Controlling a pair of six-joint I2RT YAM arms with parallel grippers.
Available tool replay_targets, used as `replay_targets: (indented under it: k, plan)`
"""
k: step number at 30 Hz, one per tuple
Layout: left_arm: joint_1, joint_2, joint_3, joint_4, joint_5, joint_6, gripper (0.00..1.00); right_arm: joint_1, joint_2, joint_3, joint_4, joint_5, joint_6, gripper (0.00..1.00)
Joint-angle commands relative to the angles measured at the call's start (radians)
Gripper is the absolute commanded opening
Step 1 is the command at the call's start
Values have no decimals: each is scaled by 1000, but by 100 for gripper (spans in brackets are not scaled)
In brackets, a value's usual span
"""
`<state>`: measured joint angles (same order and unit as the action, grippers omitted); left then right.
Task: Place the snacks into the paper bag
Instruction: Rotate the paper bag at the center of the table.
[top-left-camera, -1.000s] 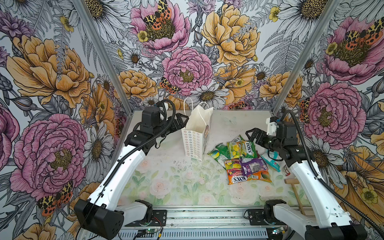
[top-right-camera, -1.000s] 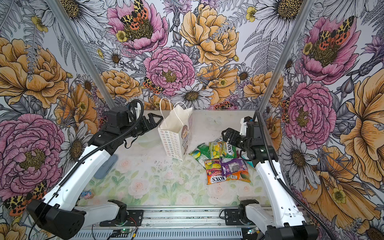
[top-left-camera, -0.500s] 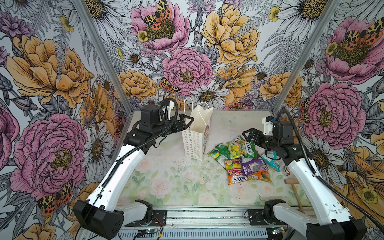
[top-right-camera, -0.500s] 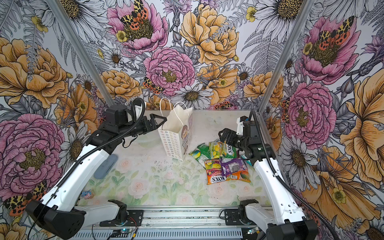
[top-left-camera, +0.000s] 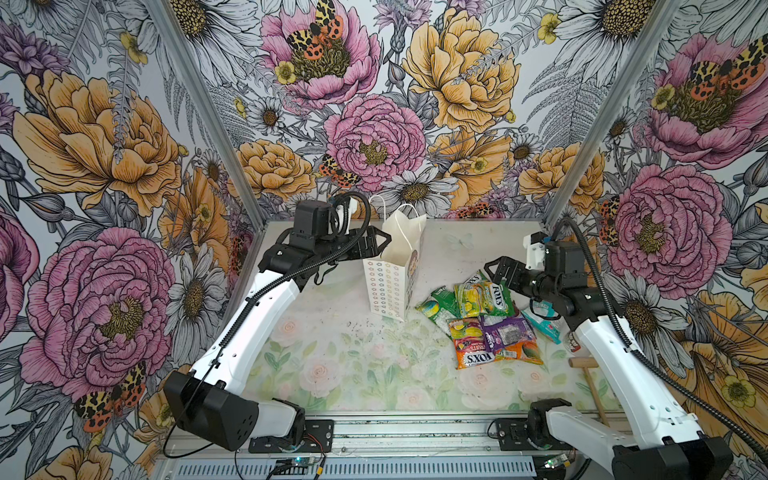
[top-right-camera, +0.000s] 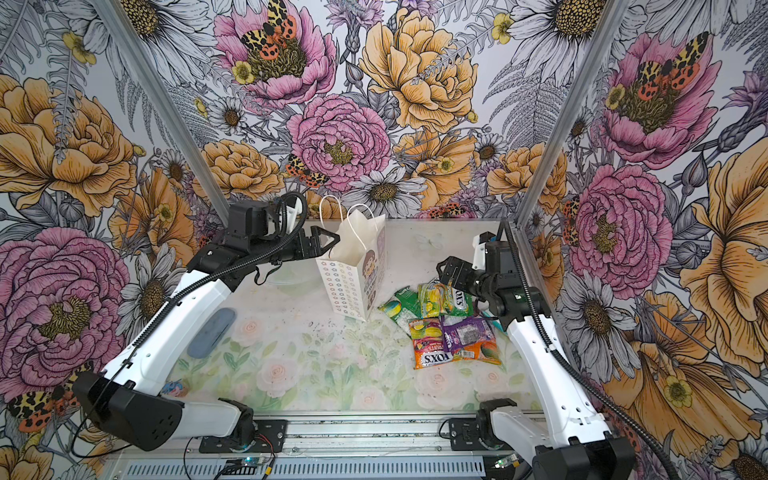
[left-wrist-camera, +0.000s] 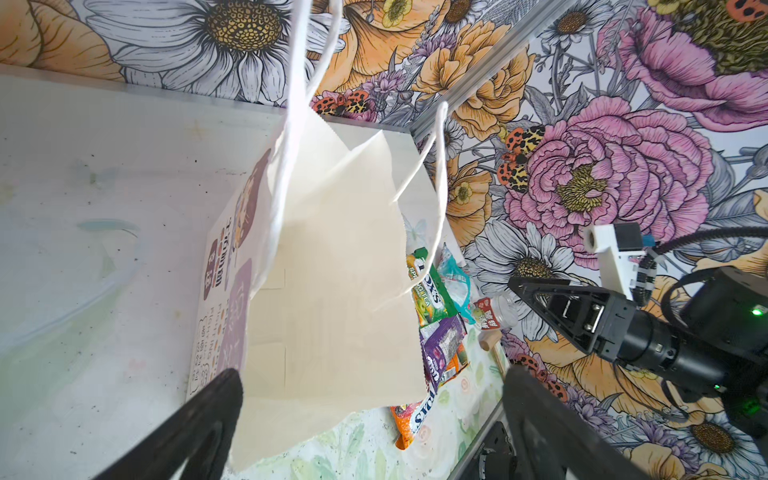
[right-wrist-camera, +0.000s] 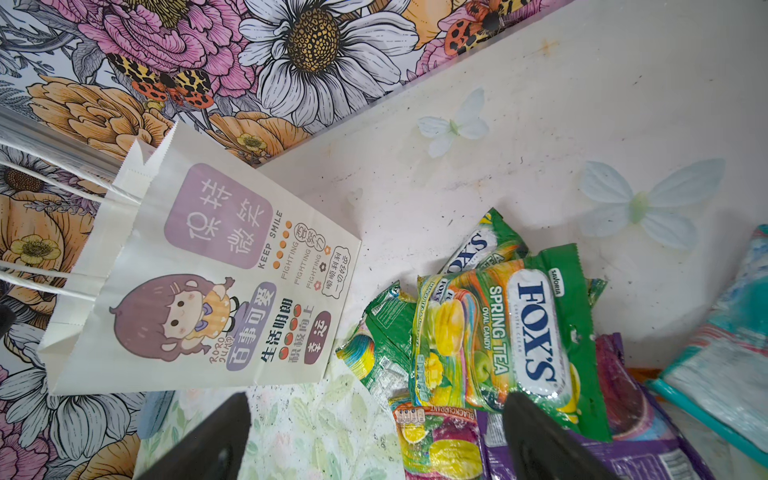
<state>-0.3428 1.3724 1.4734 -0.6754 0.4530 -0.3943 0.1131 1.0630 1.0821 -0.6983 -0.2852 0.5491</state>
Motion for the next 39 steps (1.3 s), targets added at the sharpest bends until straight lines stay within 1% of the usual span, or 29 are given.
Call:
replay_targets:
  k: [1,5,13,18,24,32,39]
  plan:
    - [6,11,44,-47,-69,77,99,6,2,22,23,19,-15,97]
    - [17,20,60,-66,-119,93,99,8,0,13,23,19,-18,97]
    - [10,73,82,-67,-143,108,99,8,4,1,30,14,-18,97]
    - [-34,108,103,-68,-264,158,99,8,-5,-5,33,14,-25,97]
    - [-46,156,137,-67,-284,176,99,8,-6,-10,34,12,-26,97]
    - [-83,175,161,-67,-412,217,99,8,-8,-17,35,13,-31,97]
    - [-90,202,187,-67,-443,231,99,8,-2,-26,43,9,-33,97]
